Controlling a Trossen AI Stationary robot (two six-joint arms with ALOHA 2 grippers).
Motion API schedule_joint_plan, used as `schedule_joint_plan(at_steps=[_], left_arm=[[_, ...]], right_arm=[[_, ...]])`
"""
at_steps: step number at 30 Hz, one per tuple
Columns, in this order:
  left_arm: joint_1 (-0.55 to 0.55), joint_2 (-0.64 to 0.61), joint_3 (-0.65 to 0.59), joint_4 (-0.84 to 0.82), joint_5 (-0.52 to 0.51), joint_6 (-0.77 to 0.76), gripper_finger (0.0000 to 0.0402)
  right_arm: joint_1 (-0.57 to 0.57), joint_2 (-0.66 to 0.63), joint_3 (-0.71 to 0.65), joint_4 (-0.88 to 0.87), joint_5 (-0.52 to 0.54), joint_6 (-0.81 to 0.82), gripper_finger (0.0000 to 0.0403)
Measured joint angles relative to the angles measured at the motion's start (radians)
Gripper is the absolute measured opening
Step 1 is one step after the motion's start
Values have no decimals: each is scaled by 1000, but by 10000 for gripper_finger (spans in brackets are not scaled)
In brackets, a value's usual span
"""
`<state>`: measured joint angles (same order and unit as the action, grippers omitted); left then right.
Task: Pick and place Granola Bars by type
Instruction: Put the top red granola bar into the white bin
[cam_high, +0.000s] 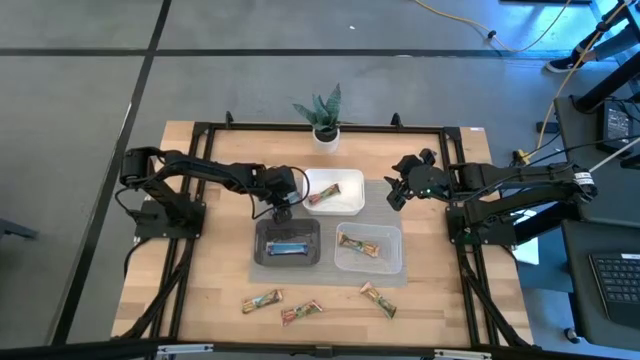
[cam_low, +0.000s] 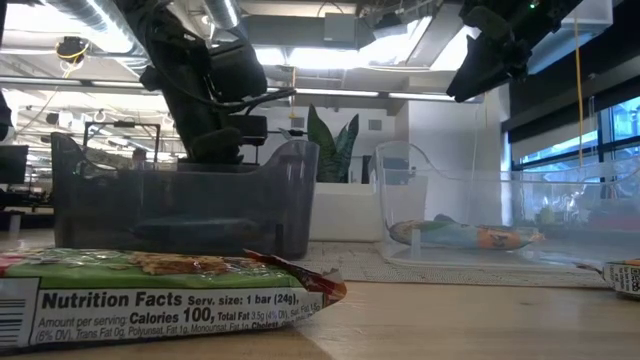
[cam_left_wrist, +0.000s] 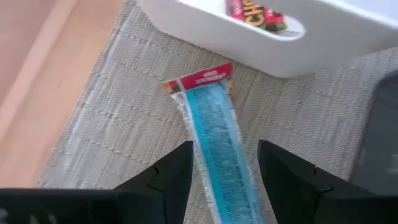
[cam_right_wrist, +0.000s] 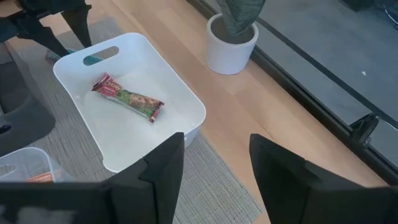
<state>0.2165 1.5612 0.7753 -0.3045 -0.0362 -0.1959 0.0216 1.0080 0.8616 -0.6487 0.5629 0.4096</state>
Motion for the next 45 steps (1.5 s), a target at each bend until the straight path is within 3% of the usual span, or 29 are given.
schedule_joint_plan(at_steps=[31,45], left_arm=[[-20,1,-33,-14,3,-30,173],[-26,0,-33,-88,-2,-30,135]], right_arm=[[0,0,0,0,4,1,186],[0,0,0,-8,4,-2,186]])
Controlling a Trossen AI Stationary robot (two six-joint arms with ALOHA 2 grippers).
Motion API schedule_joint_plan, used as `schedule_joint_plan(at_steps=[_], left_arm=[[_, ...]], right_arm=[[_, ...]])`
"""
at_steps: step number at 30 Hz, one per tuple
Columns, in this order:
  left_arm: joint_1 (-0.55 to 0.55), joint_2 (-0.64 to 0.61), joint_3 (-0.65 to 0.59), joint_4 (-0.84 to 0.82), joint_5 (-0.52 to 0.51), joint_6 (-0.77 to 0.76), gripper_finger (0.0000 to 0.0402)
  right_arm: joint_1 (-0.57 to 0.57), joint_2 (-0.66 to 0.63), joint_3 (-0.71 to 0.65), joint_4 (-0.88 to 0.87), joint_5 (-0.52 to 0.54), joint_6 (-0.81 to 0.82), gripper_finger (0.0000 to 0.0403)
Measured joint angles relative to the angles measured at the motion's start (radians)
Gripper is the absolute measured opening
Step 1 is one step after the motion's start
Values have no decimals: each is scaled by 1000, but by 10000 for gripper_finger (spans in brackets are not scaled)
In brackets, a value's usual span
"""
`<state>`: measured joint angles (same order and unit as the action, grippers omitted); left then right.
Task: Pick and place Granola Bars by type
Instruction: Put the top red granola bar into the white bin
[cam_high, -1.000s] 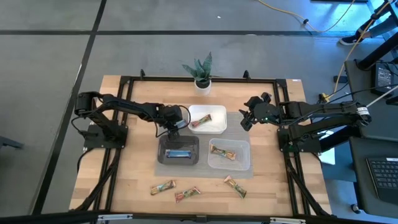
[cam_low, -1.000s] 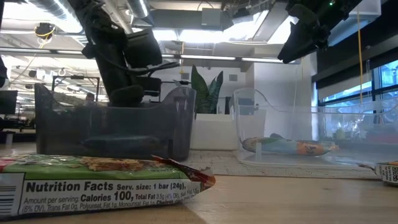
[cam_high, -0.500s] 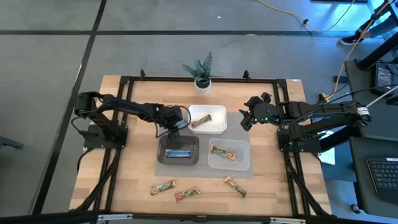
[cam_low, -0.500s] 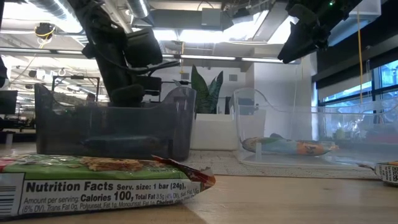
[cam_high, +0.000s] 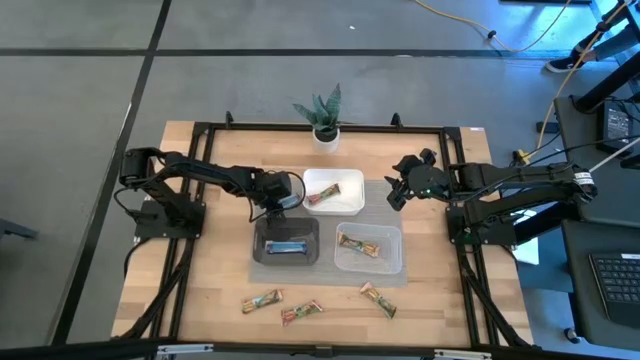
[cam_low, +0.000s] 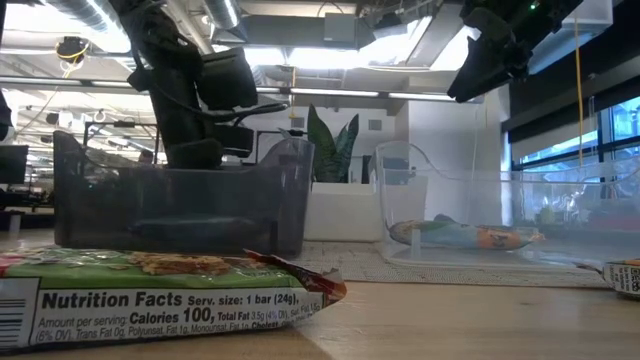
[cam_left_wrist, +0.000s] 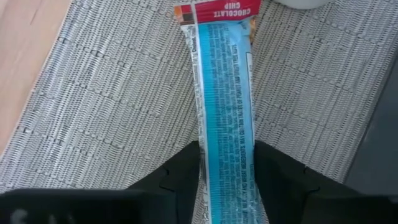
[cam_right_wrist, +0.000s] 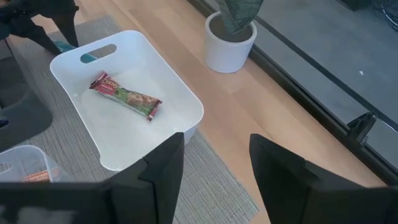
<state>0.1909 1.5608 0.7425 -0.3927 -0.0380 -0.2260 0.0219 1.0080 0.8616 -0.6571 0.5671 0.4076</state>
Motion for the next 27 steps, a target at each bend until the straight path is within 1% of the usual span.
schedule_joint_plan(at_steps=[6,10,18,27], left_arm=[[0,0,0,-1,-4,1,95],[0,0,0,-1,-5,4,79],[0,0,1,-1,-4,4,74],[0,3,41,-32,-5,5,74]], right_arm=[[0,0,0,0,0,-1,186],[0,0,0,0,-1,0,186],[0,0,0,0,-1,0,186],[0,0,0,0,-1,-1,186]])
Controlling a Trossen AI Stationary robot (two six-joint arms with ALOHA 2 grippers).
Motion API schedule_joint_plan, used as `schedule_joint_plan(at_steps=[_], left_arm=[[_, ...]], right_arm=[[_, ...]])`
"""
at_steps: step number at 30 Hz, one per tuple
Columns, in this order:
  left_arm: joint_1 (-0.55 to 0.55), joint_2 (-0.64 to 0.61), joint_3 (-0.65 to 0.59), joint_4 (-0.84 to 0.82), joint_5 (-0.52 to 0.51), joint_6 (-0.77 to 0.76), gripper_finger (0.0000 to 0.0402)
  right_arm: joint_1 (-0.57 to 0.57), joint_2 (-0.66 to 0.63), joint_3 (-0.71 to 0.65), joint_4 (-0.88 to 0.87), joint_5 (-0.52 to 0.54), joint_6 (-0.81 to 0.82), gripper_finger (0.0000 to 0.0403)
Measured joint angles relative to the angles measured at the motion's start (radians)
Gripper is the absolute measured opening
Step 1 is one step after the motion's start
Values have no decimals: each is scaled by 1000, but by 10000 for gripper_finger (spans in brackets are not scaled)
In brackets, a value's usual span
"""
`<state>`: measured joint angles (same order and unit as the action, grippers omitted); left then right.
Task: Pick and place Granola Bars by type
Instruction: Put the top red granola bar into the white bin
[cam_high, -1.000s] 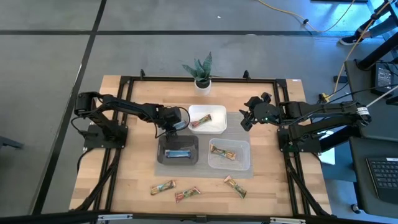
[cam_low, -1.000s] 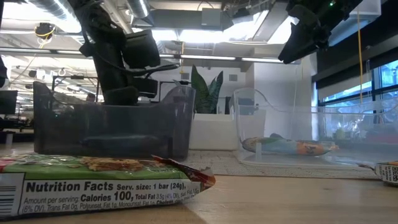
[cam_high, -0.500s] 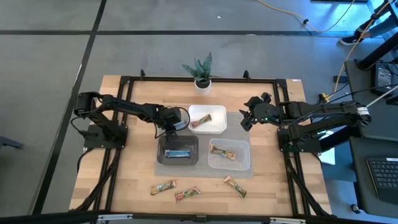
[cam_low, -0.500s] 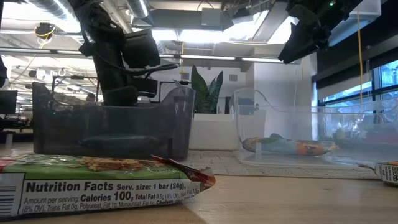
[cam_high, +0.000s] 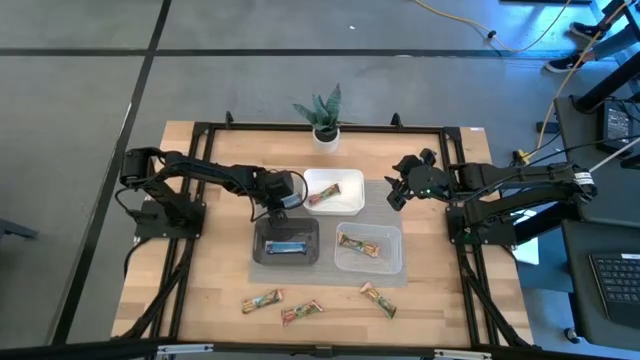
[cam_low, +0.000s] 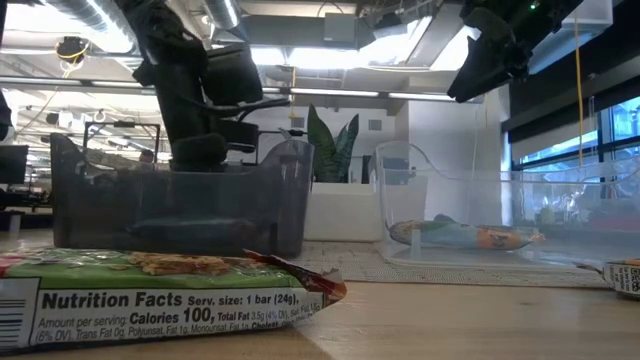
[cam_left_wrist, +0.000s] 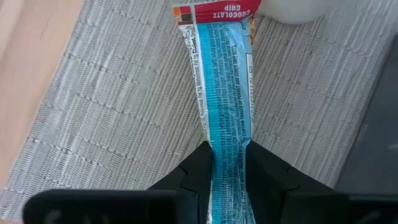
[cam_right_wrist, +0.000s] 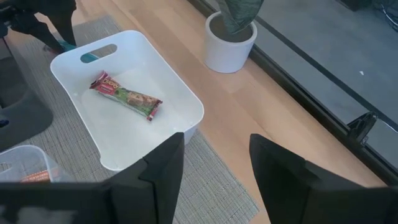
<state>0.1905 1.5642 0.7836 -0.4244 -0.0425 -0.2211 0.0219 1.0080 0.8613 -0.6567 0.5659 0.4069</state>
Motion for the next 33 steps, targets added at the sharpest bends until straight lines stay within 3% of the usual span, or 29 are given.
schedule_joint_plan(at_steps=[9,15,20,27,33], left_arm=[[1,0,63,-121,-19,17,74],[3,0,188,-313,-134,91,74],[9,-1,314,-379,-158,126,74],[16,-2,470,-461,-306,130,74],[16,-2,535,-364,-174,135,74]], right_arm=[[0,0,0,0,0,-1,186],[0,0,0,0,0,-22,186],[0,0,0,0,-2,-18,186],[0,0,0,0,-3,-17,186],[0,0,0,0,-10,-17,186]])
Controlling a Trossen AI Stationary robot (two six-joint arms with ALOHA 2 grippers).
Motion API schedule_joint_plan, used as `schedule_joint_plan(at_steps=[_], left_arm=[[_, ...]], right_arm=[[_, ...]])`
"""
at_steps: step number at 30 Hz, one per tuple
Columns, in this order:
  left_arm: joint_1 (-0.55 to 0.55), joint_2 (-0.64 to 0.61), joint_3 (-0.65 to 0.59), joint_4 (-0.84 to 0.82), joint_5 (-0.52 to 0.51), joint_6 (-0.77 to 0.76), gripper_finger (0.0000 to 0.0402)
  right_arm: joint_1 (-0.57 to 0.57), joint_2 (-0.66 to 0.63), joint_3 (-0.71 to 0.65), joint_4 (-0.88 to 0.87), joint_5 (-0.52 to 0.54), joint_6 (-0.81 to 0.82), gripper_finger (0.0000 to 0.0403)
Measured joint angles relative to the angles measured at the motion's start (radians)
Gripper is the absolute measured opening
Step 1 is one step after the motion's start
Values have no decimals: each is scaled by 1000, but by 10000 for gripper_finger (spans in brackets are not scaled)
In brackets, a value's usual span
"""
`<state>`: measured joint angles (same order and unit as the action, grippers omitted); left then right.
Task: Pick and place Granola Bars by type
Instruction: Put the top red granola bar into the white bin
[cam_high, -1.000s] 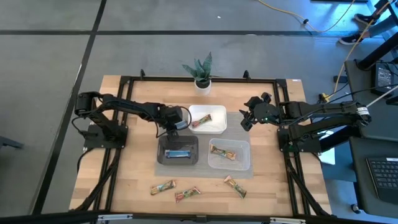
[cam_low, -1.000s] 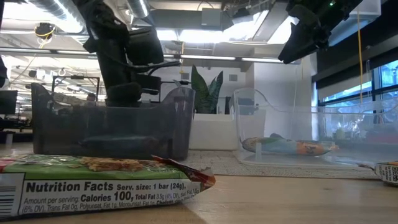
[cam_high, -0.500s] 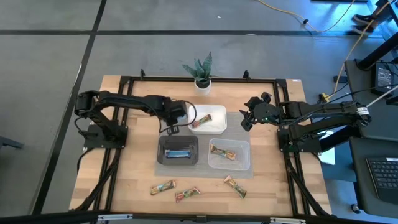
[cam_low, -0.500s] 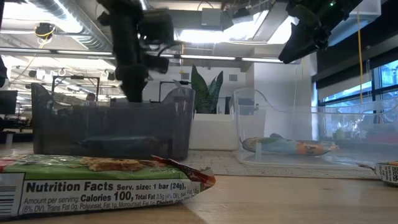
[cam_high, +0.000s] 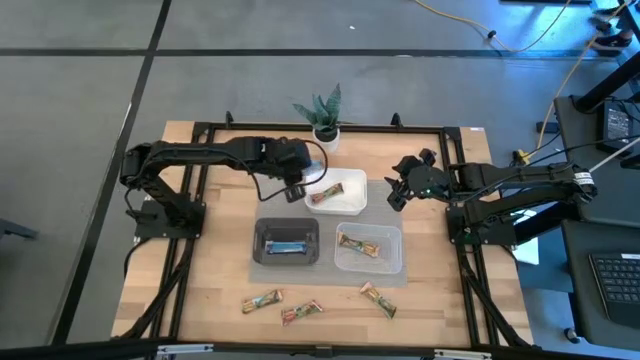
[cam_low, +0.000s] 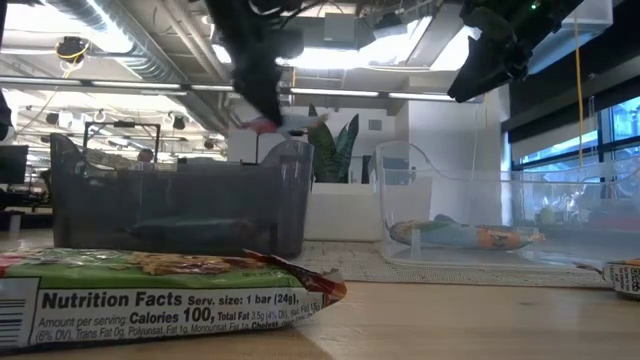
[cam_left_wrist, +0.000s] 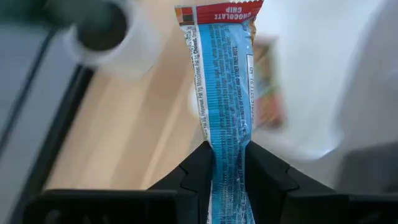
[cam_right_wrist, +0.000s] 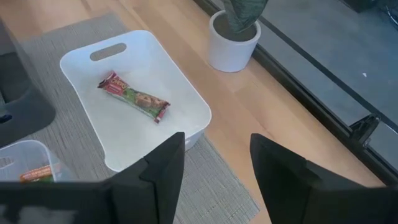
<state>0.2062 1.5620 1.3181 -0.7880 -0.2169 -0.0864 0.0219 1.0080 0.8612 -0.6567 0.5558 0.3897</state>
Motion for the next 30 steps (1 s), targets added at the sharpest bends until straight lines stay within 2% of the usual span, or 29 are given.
schedule_joint_plan(at_steps=[3,10,15,19,22,30], left_arm=[[-2,0,0,112,82,35,74],[-8,86,1,334,152,103,70],[-8,184,0,364,187,119,63],[-1,250,0,366,187,120,63],[-1,287,0,363,187,136,63],[-2,307,0,371,184,137,64]], right_arm=[[0,0,0,0,1,33,186],[-28,0,0,-60,25,208,186],[-47,-1,0,-144,11,380,186],[-46,-1,0,-112,-72,487,186],[-46,-1,0,-104,-119,493,186],[-46,-1,0,-113,-121,491,186]])
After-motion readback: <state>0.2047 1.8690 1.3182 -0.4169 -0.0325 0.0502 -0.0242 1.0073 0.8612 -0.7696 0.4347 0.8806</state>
